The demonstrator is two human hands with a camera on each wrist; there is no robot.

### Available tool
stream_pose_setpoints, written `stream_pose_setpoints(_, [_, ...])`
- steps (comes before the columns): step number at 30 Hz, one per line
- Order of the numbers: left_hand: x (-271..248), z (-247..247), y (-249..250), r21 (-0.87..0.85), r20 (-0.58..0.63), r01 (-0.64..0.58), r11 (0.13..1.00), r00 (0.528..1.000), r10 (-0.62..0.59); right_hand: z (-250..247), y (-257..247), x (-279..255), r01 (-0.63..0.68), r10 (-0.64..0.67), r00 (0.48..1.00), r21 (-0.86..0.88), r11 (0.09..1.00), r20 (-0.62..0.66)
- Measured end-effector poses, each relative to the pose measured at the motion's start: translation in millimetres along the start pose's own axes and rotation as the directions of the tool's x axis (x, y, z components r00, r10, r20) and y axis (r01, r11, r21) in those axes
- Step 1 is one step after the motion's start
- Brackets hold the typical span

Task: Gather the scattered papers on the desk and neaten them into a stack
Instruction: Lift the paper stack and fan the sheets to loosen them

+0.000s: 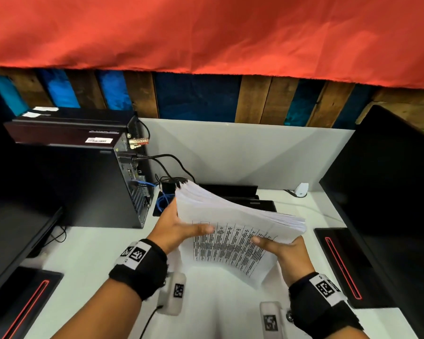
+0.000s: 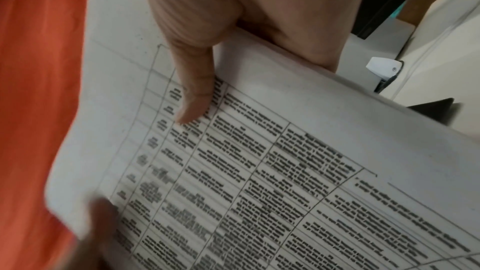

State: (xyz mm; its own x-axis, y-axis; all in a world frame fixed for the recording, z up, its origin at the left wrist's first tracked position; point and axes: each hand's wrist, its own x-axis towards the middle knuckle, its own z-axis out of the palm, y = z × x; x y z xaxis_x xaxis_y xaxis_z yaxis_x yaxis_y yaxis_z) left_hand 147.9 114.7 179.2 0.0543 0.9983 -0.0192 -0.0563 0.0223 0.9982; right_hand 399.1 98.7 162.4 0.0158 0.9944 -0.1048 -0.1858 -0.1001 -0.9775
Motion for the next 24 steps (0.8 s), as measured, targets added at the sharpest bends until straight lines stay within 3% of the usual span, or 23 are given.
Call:
stream_pose_setpoints(4, [-13.6,1.8,-25.7,0.006,-0.042,0.118,0.993,0.992,-0.117,-0.8,3.7,2.5,-0.015,0.015,0.999,0.001,1.000,-0.048])
stream_pose_setpoints(9, [-19.2,8.2,-21.8,-0.118,-0.198,0.019,0.993,0.979,-0.043,11.4,-4.7,1.1,0.035,-0.037,0.997,-0.026,0.999,-0.063])
stream_pose_setpoints(18, [-27.1,1.1,12.8,-0.137,-0.294,-0.103,0.985,0.954,0.058,29.1,-24.2,-2.4,0.136,-0.136,0.984,-0.014,0.991,-0.113])
stream_pose_setpoints(22, [-30.3,1.5,28.0,-0.096,-0.277,-0.170,0.981,0.951,0.138,32.4,-33.3,-6.6,0.239,-0.246,0.960,-0.065,0.969,-0.136])
stream_pose_setpoints(24, [-34.9,5.4,31.2,-0.058,-0.315,-0.223,0.973,0.929,0.194,34.0,-31.6,-12.2,0.341,-0.370,0.913,-0.175,0.924,-0.170])
